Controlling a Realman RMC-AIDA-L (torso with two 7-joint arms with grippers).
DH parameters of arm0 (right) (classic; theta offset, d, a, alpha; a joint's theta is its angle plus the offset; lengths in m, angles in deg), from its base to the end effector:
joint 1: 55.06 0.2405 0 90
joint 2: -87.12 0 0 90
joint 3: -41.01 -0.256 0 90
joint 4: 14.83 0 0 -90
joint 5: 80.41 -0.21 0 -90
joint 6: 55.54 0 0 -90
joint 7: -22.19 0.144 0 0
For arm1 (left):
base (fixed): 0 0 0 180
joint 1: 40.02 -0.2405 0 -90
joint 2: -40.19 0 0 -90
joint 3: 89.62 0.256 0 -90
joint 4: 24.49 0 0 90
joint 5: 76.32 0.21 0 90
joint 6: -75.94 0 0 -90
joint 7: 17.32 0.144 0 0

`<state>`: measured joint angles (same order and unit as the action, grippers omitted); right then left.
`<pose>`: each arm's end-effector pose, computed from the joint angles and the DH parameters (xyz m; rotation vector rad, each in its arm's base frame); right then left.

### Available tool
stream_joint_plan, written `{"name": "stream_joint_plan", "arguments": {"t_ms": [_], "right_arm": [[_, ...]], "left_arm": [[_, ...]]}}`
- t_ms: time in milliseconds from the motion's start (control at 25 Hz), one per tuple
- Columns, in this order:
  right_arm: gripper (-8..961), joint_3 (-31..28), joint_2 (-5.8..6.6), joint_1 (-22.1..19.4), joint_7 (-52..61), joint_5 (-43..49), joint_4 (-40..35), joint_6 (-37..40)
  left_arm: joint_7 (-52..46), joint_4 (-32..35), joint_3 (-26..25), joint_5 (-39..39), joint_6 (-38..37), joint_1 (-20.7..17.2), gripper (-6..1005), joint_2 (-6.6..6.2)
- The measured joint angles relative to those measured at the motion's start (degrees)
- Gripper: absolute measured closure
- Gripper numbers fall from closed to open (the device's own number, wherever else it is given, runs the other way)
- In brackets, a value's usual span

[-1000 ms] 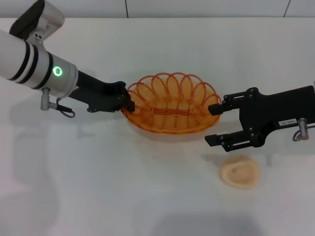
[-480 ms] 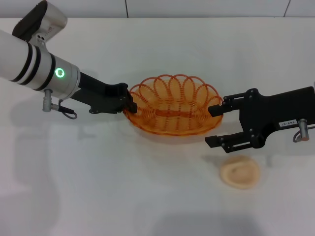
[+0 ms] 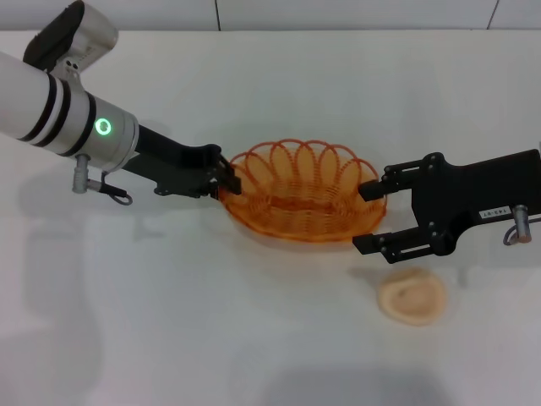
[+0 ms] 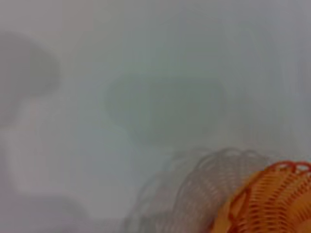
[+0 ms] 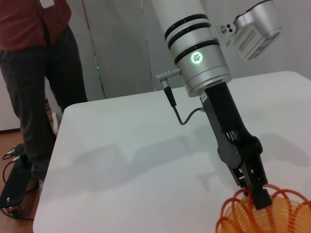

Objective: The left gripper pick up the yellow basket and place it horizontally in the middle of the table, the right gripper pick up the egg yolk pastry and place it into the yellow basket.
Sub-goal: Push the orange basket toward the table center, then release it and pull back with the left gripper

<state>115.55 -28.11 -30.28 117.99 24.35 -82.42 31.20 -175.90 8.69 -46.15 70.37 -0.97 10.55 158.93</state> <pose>0.1825 0.3244 0.0056 -3.0019 0.2043 0.3858 -0.2213 0.3947 -0.0355 -2.1737 -2.0027 -0.0226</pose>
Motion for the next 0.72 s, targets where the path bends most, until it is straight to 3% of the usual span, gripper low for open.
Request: {"name": "stream_joint_plan", "arguments": {"t_ms": [200,400,720], "right_arm": [[260,0.00,0.00,0.00,0.06,0.00,0.00,0.00],[260,-0.06,0.05,0.03,0.12,0.00,0.00,0.00],[260,-0.12,0.09,0.00,0.18,0.00,-0.07,-0.03]], "left_arm": [[1.91,0.29,0.01,-2.72,-0.50,-0.28,793,-0.28],[2.10,0.43,-0.33,-3.31,-1.50,-0.55,570,-0.46],[3.75,2.14,-0.32,-5.58,-4.63,-1.10,311,-1.27]]}}
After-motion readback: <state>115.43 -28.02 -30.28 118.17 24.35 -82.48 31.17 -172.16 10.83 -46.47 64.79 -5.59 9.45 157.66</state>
